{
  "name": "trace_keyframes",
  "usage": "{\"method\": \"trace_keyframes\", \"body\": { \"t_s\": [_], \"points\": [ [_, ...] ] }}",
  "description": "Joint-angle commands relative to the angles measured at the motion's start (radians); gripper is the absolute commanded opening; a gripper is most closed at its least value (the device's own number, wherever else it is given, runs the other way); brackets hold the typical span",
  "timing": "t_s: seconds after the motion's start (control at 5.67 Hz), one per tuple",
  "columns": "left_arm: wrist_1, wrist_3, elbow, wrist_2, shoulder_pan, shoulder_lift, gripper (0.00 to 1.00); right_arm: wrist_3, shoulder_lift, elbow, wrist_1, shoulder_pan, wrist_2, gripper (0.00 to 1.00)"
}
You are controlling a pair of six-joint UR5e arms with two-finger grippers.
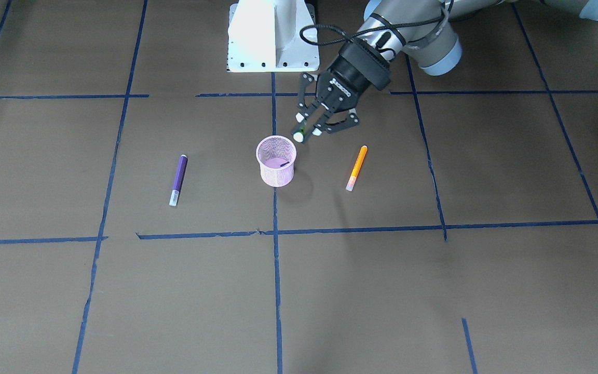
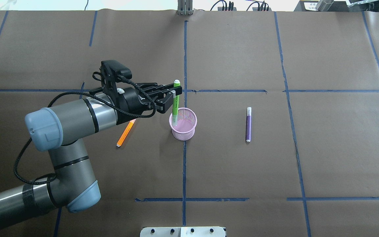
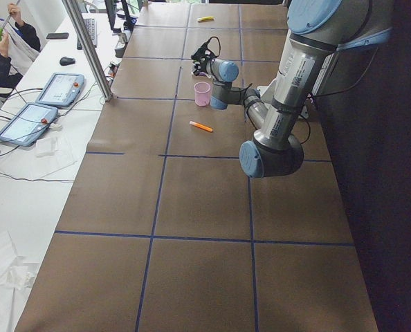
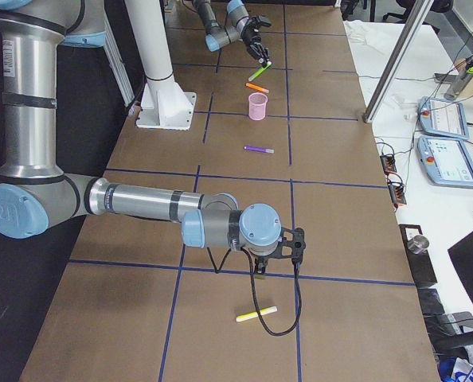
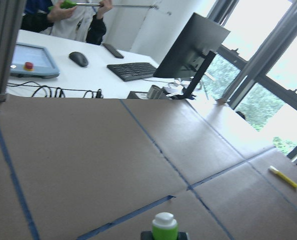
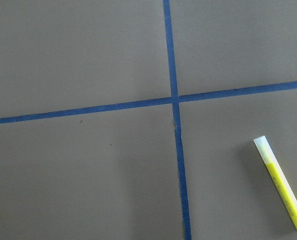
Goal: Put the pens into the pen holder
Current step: 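Lower the green marker into the pen holder and open the left gripper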
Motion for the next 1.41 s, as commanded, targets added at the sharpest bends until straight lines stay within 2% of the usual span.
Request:
{"method": "trace_keyframes", "body": {
  "t_s": [0.0,0.18,0.35,0.53,0.88,1.24],
  "points": [
    [-0.065,0.068,0.034,0.012,0.006,-0.008,0.00,0.000,0.002,0.001,0.000,0.000,0.000,1.00],
    [-0.074,0.077,0.040,0.103,0.011,-0.013,0.00,0.000,0.001,0.007,-0.002,0.000,0.000,1.00],
    [-0.115,0.080,0.098,0.191,0.035,-0.034,0.00,0.000,0.001,0.007,-0.002,0.000,0.000,1.00],
    [-0.182,0.103,0.221,0.249,0.036,-0.094,0.00,0.000,0.001,0.007,-0.002,0.000,0.000,1.00],
    [-0.300,0.108,0.328,0.311,0.058,-0.103,0.00,0.000,0.002,0.005,-0.002,0.000,0.000,1.00],
    [-0.307,0.106,0.328,0.302,0.080,-0.104,0.00,0.000,0.002,0.005,-0.002,0.002,0.000,1.00]
  ]
}}
